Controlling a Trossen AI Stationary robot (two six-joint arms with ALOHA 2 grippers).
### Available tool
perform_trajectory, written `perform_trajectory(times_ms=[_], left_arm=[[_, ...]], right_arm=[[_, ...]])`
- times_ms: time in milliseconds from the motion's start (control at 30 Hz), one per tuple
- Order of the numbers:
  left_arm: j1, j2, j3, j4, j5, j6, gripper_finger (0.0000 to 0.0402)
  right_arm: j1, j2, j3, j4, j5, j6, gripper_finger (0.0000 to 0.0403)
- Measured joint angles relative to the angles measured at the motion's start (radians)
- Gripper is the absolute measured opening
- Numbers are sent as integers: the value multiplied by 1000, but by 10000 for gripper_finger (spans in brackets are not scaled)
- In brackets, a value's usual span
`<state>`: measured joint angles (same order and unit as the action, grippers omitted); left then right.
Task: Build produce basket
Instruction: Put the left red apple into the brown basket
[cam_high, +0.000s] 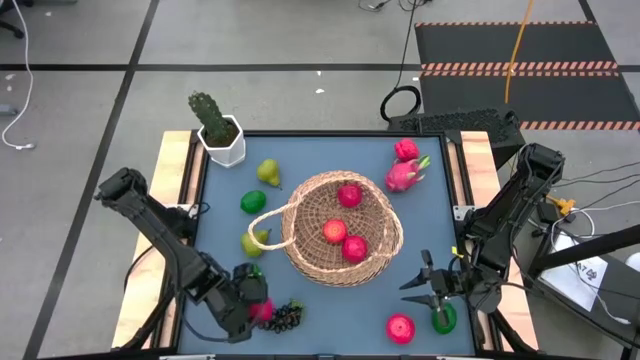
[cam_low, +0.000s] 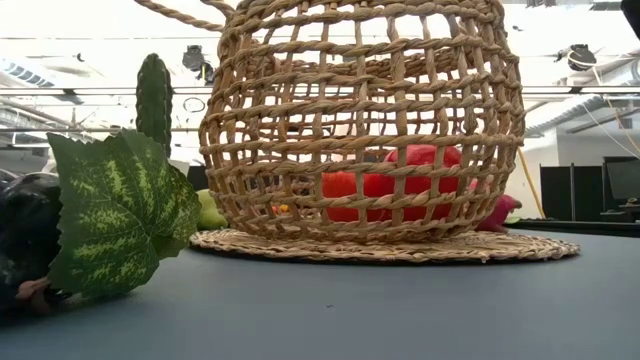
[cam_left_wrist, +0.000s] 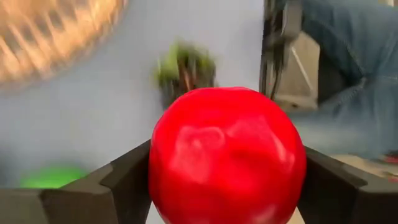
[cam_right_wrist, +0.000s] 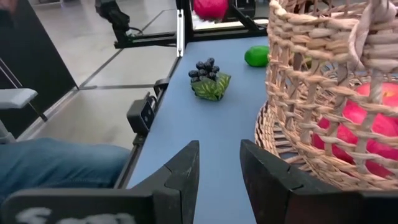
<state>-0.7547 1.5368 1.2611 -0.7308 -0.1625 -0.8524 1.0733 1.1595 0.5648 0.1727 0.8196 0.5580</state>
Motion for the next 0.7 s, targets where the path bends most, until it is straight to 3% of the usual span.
perform_trajectory(times_ms=[300,533,700], left_arm=[[84,-1,170,-91,-238,393,313],[136,-1,225,-74,-454,661,306],[177,-1,245,-4,-529,788,318]], right_arm=[[0,0,0,12,0,-5,112],[0,0,0,11,18,-11,112],[0,0,0,11,18,-14,112]])
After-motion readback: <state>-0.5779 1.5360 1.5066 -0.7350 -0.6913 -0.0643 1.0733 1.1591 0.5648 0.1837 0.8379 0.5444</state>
